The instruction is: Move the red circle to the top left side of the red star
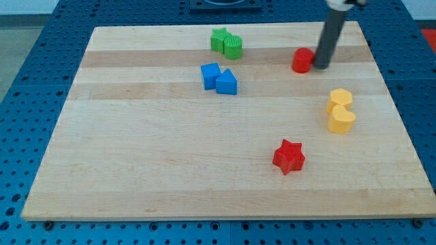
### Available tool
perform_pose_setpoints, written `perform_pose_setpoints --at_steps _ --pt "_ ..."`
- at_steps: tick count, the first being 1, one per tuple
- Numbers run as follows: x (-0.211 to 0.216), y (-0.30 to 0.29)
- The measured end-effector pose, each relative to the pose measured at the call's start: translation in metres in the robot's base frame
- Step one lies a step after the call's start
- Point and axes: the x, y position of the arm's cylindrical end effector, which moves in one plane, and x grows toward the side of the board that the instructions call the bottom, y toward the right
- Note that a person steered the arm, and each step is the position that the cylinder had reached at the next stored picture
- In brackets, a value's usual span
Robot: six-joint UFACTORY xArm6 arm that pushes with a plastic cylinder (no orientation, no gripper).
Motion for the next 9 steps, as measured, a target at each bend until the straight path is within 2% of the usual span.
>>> perform_pose_setpoints --at_steps 2,3,4,5,6,7,8,9 --pt "-0.052 0.026" --pt "-0.034 0.003" --pt "0.024 -0.022" --pt "0.031 -0.019" --pt "-0.015 0.004" --pt "-0.039 -0.011" --pt "-0.015 -0.052" --pt "0.045 -0.076"
